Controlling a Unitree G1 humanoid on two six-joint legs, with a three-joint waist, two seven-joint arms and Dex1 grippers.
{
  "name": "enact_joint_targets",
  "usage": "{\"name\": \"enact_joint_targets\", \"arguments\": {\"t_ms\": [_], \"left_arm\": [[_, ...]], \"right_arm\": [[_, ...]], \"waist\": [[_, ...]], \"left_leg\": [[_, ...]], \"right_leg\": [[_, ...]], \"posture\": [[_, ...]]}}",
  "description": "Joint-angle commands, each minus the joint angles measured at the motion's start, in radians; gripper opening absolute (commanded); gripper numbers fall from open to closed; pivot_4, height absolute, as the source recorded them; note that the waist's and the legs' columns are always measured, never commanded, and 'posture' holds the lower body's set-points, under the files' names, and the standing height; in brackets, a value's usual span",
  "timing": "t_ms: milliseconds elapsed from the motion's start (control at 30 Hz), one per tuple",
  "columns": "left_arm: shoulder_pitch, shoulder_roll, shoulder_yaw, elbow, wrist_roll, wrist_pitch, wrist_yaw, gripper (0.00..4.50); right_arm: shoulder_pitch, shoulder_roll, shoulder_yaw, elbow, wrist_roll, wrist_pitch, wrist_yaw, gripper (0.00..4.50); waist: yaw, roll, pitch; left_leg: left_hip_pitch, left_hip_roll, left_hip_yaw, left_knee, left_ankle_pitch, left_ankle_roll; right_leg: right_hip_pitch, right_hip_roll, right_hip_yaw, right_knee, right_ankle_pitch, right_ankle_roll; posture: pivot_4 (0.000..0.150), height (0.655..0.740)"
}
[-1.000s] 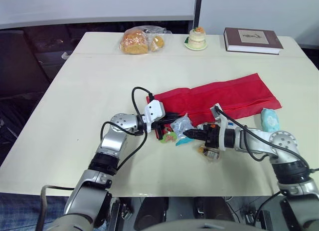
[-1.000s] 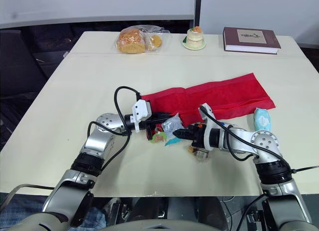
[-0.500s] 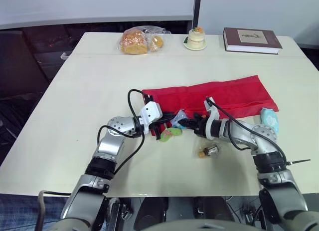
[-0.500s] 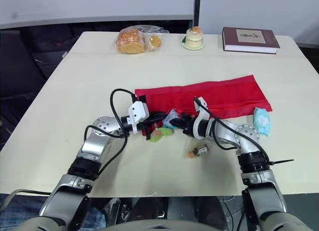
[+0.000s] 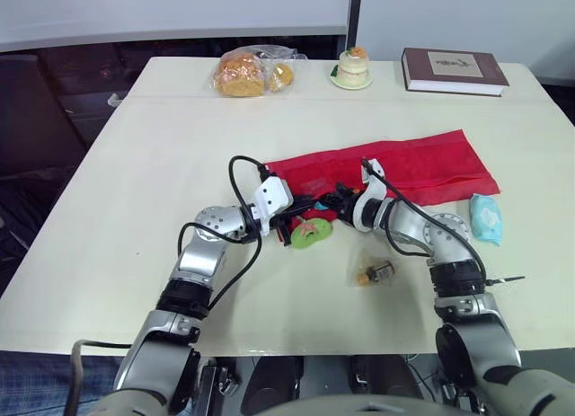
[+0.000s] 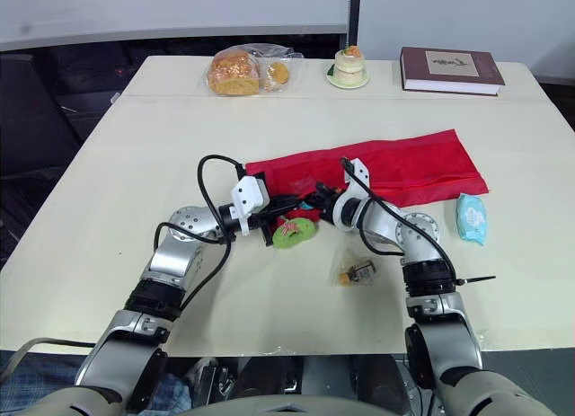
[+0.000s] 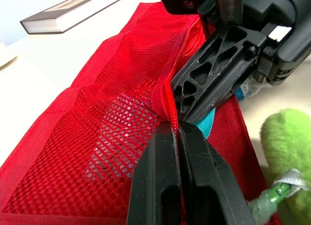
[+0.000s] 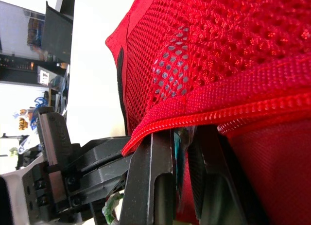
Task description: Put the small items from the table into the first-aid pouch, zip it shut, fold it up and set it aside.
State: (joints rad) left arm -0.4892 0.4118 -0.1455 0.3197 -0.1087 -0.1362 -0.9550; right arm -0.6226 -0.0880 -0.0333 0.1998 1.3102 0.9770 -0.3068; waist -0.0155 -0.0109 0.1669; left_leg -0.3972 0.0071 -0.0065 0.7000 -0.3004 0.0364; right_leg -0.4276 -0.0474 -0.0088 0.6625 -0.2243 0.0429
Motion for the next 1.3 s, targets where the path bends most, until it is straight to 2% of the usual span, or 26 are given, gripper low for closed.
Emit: {"name": "enact_joint_targets", "arguments": {"t_ms": [33,100,367,500,533,567,633,867,1067,1167,1300], "left_arm": [[-0.009,0.000,-0.010,0.017,0.001,-0.013,-0.017,0.00],[-0.027,0.002,0.006,0.038,-0.014,-0.005,-0.019,0.00],[-0.078,0.019,0.040,0.118,-0.071,0.017,-0.105,0.00],[-0.125,0.023,0.057,0.199,-0.085,0.022,-0.135,0.00],[-0.134,0.021,0.061,0.214,-0.088,0.024,-0.139,0.00],[-0.142,0.018,0.064,0.227,-0.092,0.025,-0.143,0.00],[-0.153,0.011,0.069,0.244,-0.099,0.025,-0.148,0.00],[-0.151,-0.007,0.072,0.239,-0.110,0.031,-0.166,0.00],[-0.128,-0.014,0.064,0.198,-0.110,0.043,-0.179,0.00],[-0.116,-0.015,0.055,0.183,-0.102,0.039,-0.187,0.00],[-0.104,-0.019,0.055,0.166,-0.098,0.041,-0.189,0.00]], "right_arm": [[-0.026,-0.019,0.003,-0.116,-0.035,0.030,0.080,1.28],[-0.001,-0.067,0.033,-0.185,-0.052,0.078,0.134,1.88],[0.032,-0.246,0.135,-0.406,-0.210,0.119,0.406,1.88],[0.013,-0.318,0.246,-0.476,-0.390,0.020,0.552,1.88],[0.010,-0.324,0.270,-0.479,-0.435,-0.004,0.571,1.36],[0.007,-0.335,0.313,-0.475,-0.502,-0.041,0.593,1.12],[0.007,-0.345,0.378,-0.451,-0.609,-0.093,0.624,0.08],[-0.010,-0.269,0.451,-0.314,-0.846,-0.224,0.652,0.08],[-0.070,-0.146,0.441,-0.161,-0.973,-0.317,0.654,0.08],[-0.145,-0.048,0.404,-0.022,-1.028,-0.391,0.617,0.08],[-0.197,0.001,0.394,0.115,-1.118,-0.459,0.593,0.08]], "waist": [[0.000,0.000,0.000],[0.003,0.000,0.000],[-0.001,0.000,0.000],[-0.001,0.000,0.000],[-0.002,0.000,0.000],[-0.002,0.000,0.000],[-0.001,0.000,0.000],[0.000,0.000,0.000],[0.000,0.000,0.000],[-0.005,0.000,0.000],[-0.005,0.000,0.000]], "left_leg": [[0.000,0.000,0.000,0.000,0.000,0.000],[0.000,0.000,0.000,0.000,0.000,0.000],[-0.001,0.000,-0.001,0.000,0.000,0.000],[-0.001,-0.001,-0.001,0.000,0.000,0.000],[-0.001,-0.001,0.000,0.000,0.000,0.000],[-0.001,-0.001,0.000,0.000,0.000,0.000],[-0.001,-0.001,-0.001,0.000,0.000,0.000],[-0.001,-0.001,0.000,0.000,0.000,0.000],[-0.001,-0.001,0.000,0.000,0.000,0.000],[-0.001,-0.001,0.000,0.000,0.000,-0.001],[-0.001,-0.001,0.000,0.000,0.001,-0.001]], "right_leg": [[0.000,0.000,0.000,0.000,0.000,0.000],[0.000,0.000,0.000,0.000,0.000,0.000],[-0.001,0.001,-0.001,0.000,0.000,0.000],[-0.001,0.001,-0.001,-0.001,0.000,0.000],[-0.001,0.001,0.000,0.000,0.000,0.000],[-0.001,0.001,0.000,-0.001,0.000,0.000],[-0.001,0.001,0.000,-0.001,0.000,0.000],[-0.001,0.000,0.000,-0.001,0.000,0.000],[-0.002,0.000,0.000,0.000,0.000,0.000],[-0.002,0.000,0.000,0.000,0.000,0.000],[-0.003,0.001,0.000,0.000,0.000,0.000]], "posture": [[0.150,0.7400],[0.150,0.7400],[0.150,0.7400],[0.150,0.7400],[0.150,0.7400],[0.150,0.7400],[0.150,0.7400],[0.150,0.7400],[0.150,0.7400],[0.150,0.7400],[0.150,0.7400]]}}
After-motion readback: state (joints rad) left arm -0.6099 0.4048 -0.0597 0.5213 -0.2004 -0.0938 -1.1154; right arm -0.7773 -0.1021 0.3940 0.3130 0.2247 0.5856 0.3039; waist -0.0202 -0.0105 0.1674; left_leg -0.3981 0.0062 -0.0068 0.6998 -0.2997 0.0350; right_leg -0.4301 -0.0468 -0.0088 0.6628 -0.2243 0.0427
